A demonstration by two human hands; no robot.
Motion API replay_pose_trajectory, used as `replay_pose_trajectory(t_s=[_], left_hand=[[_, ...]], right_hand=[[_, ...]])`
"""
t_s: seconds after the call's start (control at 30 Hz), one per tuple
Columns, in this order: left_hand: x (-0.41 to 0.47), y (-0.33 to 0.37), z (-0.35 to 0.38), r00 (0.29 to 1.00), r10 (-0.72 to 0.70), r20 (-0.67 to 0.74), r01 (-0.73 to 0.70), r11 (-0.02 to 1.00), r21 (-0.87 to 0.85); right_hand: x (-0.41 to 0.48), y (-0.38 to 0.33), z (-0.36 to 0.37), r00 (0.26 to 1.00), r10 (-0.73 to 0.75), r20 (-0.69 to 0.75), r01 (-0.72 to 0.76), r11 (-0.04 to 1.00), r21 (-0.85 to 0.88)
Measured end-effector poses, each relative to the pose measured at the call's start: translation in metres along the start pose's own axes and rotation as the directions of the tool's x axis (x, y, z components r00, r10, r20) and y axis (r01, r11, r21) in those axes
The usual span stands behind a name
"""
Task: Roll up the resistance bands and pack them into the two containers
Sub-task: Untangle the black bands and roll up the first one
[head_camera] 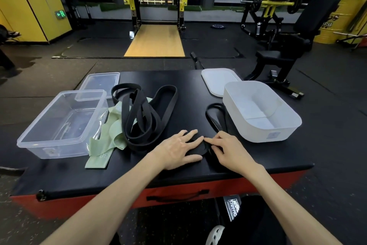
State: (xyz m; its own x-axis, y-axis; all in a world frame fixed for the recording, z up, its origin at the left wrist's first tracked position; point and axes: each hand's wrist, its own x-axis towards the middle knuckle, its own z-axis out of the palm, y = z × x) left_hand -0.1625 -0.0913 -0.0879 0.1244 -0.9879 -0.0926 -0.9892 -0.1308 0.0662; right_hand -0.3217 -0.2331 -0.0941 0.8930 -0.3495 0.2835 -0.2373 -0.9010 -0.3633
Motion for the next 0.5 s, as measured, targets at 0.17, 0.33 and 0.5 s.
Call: replay_pose_trajectory(t_s=[0.17, 0.33, 0.5], left_hand=[[-0.006, 0.011, 0.01, 0.986, -0.085, -0.14, 0.084, 0.996, -0.013], [-0.006, 0.018, 0.017, 0.967, -0.184, -0.177, 0.19, 0.982, 0.016], [-0.013, 0.019, 0.021, 0.945, -0.259, -0.201, 0.27, 0.962, 0.027]], right_hand=[[-0.005, -0.002, 0.002, 1.0, 0.006, 0.007, -0.005, 0.999, -0.045], [0.003, -0.002, 0.0, 0.999, 0.043, 0.0, -0.042, 0.99, -0.136], [0.003, 0.0, -0.005, 1.0, 0.025, -0.005, -0.026, 0.971, -0.238]])
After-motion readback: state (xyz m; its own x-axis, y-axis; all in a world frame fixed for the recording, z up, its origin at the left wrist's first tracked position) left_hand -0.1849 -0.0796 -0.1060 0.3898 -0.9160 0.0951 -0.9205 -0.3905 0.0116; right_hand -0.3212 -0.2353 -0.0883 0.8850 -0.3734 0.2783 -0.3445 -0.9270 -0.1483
